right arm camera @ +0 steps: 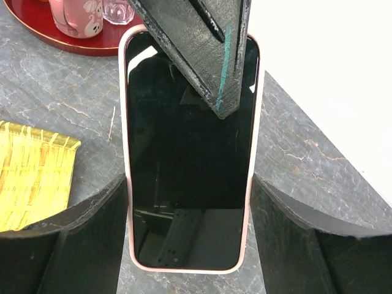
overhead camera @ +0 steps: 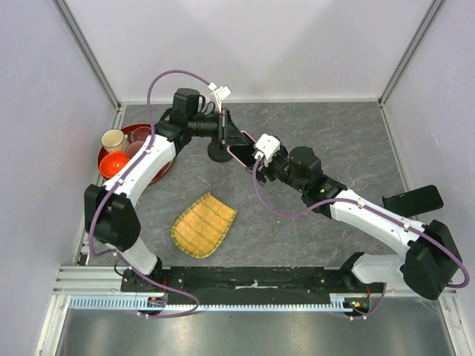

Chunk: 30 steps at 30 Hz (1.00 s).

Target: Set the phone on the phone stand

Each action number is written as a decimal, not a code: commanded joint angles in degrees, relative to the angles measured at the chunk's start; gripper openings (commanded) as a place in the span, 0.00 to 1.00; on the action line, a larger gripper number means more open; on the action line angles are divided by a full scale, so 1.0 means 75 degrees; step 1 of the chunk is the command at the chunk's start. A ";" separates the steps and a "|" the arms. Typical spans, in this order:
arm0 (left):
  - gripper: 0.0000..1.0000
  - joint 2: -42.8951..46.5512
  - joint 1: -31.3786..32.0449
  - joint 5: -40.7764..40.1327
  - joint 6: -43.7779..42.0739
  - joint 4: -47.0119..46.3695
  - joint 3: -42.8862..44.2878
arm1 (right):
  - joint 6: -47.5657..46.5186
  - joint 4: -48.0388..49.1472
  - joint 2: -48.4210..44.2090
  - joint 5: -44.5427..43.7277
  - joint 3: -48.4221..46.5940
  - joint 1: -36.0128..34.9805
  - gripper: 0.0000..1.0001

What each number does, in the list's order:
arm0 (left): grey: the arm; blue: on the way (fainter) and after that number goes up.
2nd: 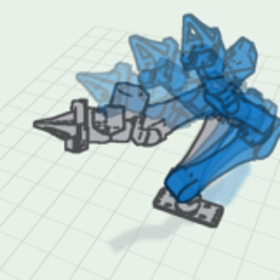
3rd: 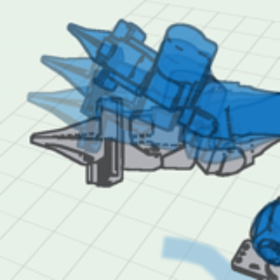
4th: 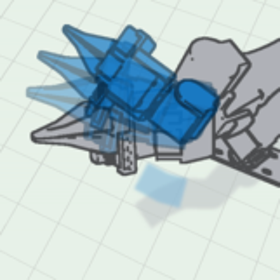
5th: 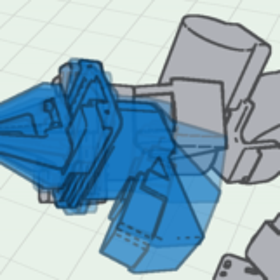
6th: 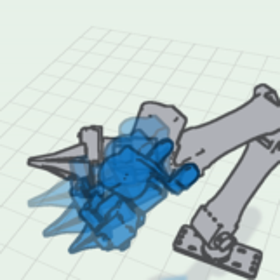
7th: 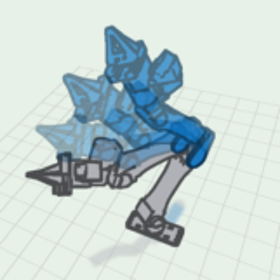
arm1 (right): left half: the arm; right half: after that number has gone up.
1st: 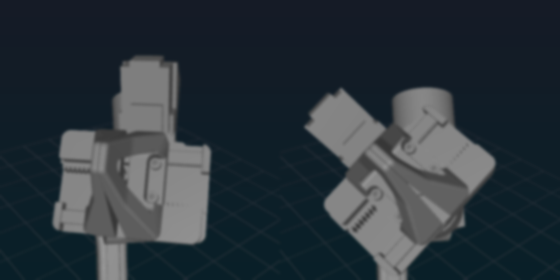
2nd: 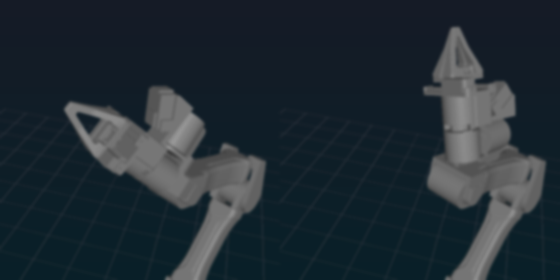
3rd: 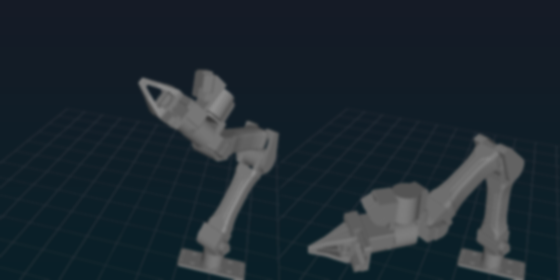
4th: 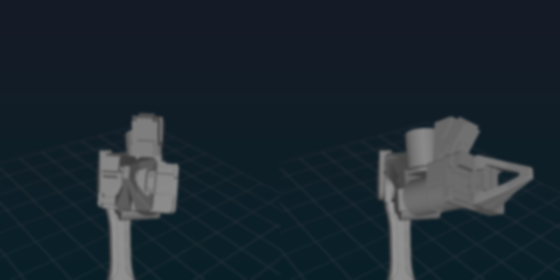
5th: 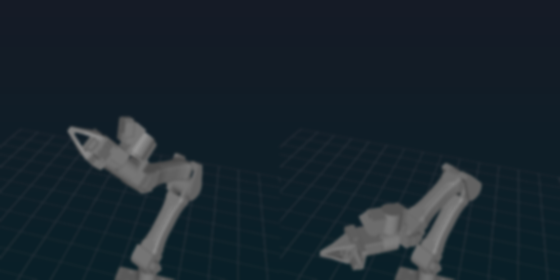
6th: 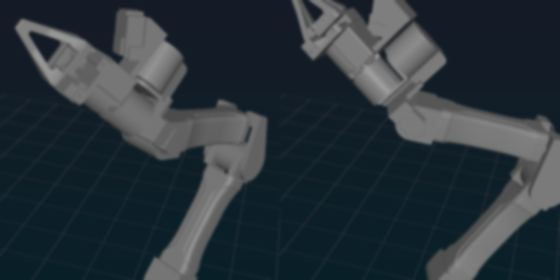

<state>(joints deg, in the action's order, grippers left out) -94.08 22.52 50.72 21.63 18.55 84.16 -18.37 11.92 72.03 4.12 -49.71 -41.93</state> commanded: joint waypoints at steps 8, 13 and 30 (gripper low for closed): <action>0.02 0.2590 0.0021 -0.2773 -0.0493 -0.1518 -0.1267 | 0.0948 0.0086 0.1293 -0.0820 -0.1433 0.0211 0.96; 0.02 0.4105 -0.0062 -0.4473 -0.0470 -0.2997 -0.2559 | 0.1886 0.0016 0.2032 0.0281 -0.1948 0.0516 0.98; 0.02 0.7259 -0.0542 -0.7184 -0.0154 -0.6140 -0.5291 | 0.6241 0.3900 0.3203 0.3364 -0.1821 0.0880 0.98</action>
<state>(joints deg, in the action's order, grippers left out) -42.65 19.51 2.90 18.59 -14.52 45.63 15.75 25.69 93.82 21.96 -63.88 -35.00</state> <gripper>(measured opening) 0.150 0.982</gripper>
